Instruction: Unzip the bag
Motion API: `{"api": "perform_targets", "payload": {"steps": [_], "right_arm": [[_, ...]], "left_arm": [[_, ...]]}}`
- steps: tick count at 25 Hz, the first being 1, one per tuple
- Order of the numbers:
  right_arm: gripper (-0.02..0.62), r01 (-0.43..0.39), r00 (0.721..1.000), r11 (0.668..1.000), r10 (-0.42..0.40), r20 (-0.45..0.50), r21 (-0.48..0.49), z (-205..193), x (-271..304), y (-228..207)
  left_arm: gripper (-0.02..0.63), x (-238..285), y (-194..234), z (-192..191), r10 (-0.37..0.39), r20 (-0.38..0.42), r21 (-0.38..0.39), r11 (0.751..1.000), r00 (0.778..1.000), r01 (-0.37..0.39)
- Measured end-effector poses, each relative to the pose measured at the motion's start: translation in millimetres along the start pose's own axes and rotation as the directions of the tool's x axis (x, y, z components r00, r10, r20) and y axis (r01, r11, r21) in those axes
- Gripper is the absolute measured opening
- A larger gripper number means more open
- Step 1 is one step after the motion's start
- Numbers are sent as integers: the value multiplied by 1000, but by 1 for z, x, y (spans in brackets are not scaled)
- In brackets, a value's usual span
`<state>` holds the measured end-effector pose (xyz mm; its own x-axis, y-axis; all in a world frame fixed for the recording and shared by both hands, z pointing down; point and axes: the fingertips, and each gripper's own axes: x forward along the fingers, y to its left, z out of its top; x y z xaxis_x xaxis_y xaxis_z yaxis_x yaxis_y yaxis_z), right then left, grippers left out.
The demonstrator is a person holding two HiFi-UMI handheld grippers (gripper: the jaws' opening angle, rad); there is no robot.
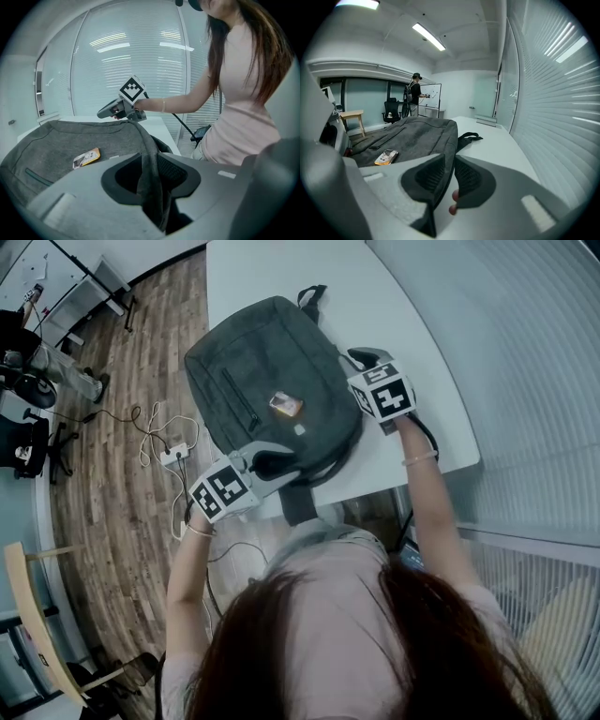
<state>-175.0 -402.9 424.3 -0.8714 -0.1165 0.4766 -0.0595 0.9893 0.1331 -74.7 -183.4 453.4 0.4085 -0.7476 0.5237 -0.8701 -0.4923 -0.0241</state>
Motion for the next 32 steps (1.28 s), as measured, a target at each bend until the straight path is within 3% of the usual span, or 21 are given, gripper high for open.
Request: {"api": "perform_targets", "payload": {"steps": [7,16,21,32], "right_arm": [[51,29,997,999,-30,77,17,10,-29,20],[23,57,983,997,-66,174,55,24,-65,51],[9,67,970,996,-80,231,62,31,-80,75],[5,82,939,996,-89,333,35,52,-113,124]], "left_arm": [[117,-12,0,14,83,51,9,996,995,-83],[109,-47,-1,33,211,150,-78,976,966,-201],[100,-72,4,33,335,211,-163,938,918,-305],[71,-121,18,46,570,274,-329,812,775,-481]]}}
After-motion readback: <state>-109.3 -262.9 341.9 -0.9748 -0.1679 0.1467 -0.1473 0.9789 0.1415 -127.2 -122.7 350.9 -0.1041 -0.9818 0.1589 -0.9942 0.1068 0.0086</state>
